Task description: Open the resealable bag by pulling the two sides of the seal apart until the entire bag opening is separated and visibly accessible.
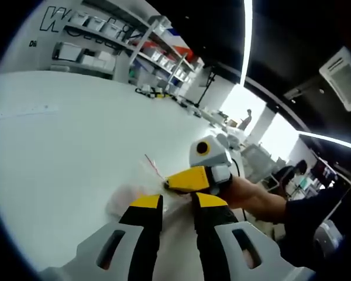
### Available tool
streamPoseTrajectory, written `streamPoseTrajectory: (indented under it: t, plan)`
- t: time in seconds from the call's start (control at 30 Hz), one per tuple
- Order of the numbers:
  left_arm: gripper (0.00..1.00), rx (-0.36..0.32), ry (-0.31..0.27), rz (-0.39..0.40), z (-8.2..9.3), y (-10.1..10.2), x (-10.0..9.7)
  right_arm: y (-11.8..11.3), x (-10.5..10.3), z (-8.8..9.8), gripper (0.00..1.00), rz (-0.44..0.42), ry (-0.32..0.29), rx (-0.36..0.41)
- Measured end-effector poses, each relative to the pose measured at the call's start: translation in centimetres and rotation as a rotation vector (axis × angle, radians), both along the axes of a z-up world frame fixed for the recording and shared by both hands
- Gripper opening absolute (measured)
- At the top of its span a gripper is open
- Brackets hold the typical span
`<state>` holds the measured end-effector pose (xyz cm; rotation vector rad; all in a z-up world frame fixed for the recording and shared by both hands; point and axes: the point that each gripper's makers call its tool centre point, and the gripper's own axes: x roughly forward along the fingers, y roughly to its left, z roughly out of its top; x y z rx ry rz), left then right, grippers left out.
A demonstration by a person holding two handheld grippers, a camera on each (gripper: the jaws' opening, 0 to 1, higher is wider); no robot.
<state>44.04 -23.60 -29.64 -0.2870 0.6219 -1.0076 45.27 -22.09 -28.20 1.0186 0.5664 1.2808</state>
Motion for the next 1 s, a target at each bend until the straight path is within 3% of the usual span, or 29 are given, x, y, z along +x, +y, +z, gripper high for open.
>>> streamPoseTrajectory:
  t: [0.57,1.0]
  plan:
    - [0.13,0.016,0.034,-0.026,-0.8,0.5,-0.6,0.8,-1.0,-0.7,0.00,0.036,-0.040,-0.060]
    - [0.06,0.013,0.044,-0.048,-1.1,0.6,-1.2,0.9,-1.5,-0.8,0.00,0.074,-0.034,-0.063]
